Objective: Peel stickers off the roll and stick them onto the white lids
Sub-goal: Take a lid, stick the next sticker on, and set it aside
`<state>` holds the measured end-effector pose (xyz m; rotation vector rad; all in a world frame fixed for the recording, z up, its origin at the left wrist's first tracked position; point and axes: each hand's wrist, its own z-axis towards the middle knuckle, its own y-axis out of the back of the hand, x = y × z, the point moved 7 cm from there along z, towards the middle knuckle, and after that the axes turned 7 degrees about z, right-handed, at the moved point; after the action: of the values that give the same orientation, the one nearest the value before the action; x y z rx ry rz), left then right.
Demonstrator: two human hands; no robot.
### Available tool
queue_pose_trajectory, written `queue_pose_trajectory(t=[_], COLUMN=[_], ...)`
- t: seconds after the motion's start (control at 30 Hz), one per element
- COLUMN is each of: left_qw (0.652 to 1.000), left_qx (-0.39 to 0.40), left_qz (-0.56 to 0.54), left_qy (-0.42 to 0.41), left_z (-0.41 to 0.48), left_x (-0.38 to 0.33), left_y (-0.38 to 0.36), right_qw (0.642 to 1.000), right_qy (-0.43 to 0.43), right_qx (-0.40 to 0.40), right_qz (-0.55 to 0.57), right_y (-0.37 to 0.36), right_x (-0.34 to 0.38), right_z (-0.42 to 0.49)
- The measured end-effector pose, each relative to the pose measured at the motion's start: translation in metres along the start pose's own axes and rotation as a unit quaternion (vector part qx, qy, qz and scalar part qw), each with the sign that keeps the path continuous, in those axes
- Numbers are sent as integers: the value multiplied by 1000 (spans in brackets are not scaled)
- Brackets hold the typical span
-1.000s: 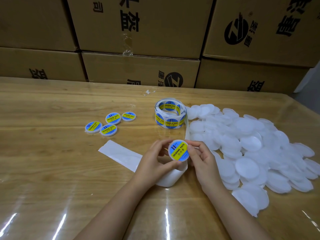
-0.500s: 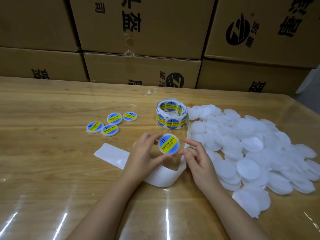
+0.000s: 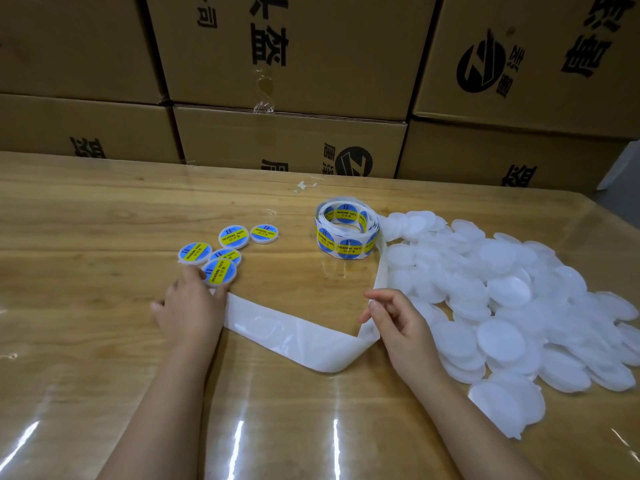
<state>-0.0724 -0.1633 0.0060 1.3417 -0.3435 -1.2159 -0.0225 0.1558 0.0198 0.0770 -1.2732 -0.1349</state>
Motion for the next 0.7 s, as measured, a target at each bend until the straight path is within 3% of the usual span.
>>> queue_pose_trajectory(t=[0.1, 0.3, 0.43, 0.7], left_qw=[999, 990, 983, 978], left_qx=[15, -32, 16, 102], left_qz=[32, 90, 135, 124], left_qy=[-30, -108, -125, -134], left_z=[-2, -13, -17, -17], left_x=[-7, -30, -35, -33], left_y=[-3, 10, 1, -12], right_qw=[1000, 1000, 1000, 1000], right_qy=[-3, -9, -11, -19], right_qx=[-1, 0, -4, 1], right_qz=[-5, -9, -4, -15], right_y=[0, 1, 1, 0], right_x=[1, 0, 0, -1], right_z=[0, 0, -1, -1])
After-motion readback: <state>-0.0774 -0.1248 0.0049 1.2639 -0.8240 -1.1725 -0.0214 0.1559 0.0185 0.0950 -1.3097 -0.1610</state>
